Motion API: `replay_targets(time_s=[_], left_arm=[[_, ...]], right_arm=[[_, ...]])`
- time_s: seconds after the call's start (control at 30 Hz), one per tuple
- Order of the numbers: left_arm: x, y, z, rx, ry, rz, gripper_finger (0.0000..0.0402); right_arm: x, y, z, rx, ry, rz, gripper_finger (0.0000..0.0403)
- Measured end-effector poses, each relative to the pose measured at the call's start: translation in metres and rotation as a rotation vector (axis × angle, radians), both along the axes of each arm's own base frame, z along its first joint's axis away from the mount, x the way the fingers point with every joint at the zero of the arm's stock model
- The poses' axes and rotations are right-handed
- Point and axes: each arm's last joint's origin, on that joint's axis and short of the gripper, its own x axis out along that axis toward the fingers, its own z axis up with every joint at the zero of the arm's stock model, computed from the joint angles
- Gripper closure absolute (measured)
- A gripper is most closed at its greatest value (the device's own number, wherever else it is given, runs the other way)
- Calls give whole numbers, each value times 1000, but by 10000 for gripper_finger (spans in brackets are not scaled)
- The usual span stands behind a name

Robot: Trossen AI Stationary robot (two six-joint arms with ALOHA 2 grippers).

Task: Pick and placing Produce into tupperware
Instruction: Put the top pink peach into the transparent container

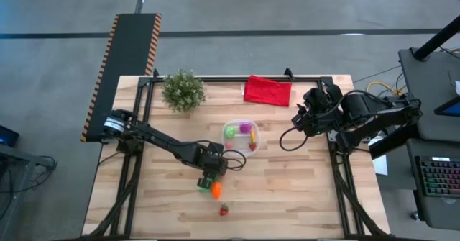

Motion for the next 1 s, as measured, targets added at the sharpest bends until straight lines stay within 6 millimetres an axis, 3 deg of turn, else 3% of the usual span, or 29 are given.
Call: replay_targets(time_s=[0.17,0.37,0.57,0.83,1.0], left_arm=[[2,0,7,-4,-13,1,329],[12,5,49,1,-142,37,330],[21,33,86,-4,-266,122,331],[39,96,72,39,-217,264,331],[39,116,55,-56,-124,330,331]], right_arm=[[0,0,0,2,-2,-3,204],[0,0,0,1,-3,-3,204],[0,0,0,1,-2,-3,204],[0,0,-1,2,-3,-5,204],[0,0,-1,3,-5,-8,204]])
